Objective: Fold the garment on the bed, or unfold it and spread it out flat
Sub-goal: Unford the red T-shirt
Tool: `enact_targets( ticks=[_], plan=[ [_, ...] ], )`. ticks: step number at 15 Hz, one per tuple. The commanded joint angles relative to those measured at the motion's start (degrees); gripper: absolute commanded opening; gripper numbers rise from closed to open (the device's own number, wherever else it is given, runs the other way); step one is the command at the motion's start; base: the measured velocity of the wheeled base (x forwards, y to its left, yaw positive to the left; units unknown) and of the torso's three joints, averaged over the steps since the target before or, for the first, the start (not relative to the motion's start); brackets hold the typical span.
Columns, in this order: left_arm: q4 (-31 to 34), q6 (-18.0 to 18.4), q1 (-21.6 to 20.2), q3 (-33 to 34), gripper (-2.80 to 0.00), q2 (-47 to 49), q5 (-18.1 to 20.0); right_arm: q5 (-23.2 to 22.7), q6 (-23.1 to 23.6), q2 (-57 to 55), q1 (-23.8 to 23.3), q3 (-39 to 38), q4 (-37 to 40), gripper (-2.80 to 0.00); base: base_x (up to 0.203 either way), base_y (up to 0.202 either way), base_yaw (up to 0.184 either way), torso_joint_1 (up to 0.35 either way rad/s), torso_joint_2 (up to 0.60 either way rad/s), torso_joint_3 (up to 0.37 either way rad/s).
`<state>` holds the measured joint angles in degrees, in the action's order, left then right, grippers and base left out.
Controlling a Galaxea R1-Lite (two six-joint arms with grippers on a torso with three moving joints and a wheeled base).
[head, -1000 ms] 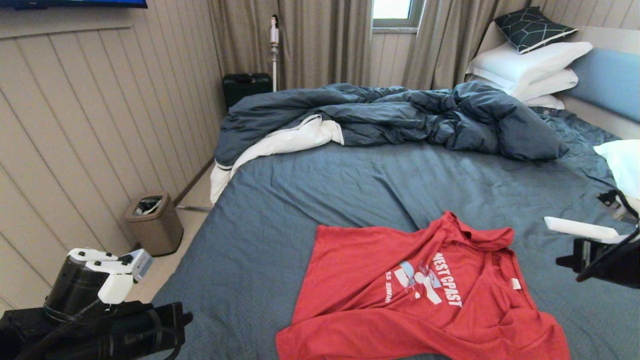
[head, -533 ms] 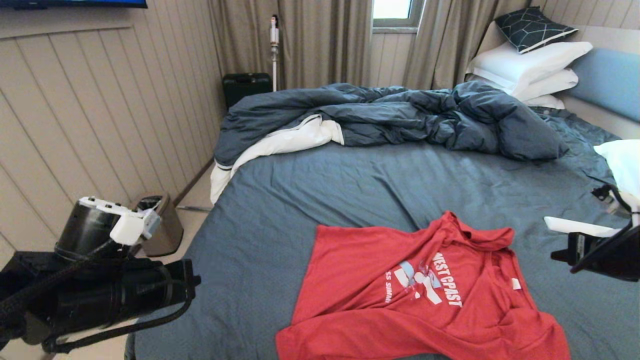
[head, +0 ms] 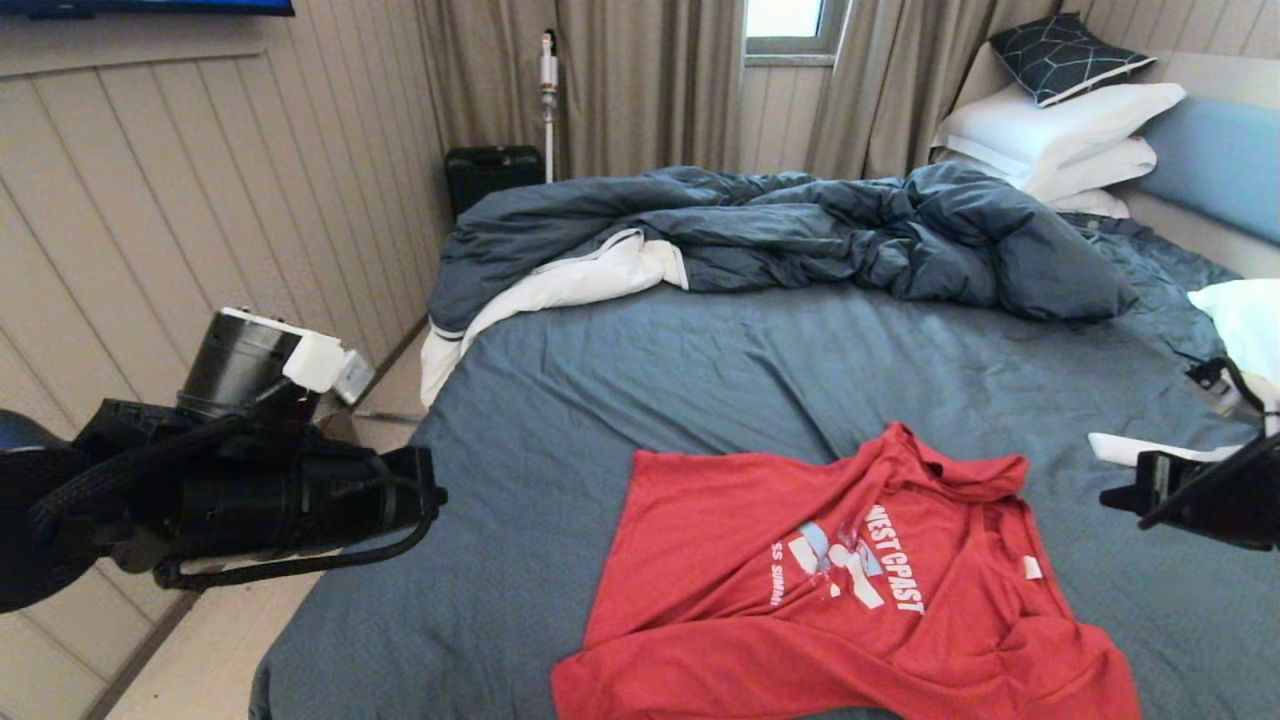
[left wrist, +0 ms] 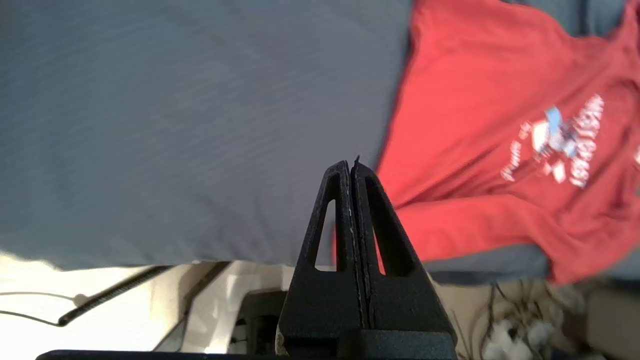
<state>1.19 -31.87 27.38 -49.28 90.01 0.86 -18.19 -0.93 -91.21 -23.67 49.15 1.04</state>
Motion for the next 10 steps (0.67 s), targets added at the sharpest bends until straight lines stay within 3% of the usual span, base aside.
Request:
enact_targets(
  ticks=[1,5,10],
  plan=[
    [1.1,-0.3,0.7,-2.3,-2.8,2.4,2.4,-0.8,0.0,-0.2,-0.1,-0.4,0.0,-2.8,0.0,0.0,0.0,0.0,0.0,0.0],
    [6.3,-0.4,2.1,-6.7,-2.8,4.2,8.4,-2.5,0.3,-1.0,-0.4,-0.8,0.2,-2.8,0.0,0.0,0.0,0.0,0.0,0.0],
    [9.2,2.4,5.2,-12.5,-2.8,11.3,7.9,-2.4,1.4,-2.6,-0.3,-1.2,-0.2,-2.8,0.0,0.0,0.0,0.0,0.0,0.0]
  ],
)
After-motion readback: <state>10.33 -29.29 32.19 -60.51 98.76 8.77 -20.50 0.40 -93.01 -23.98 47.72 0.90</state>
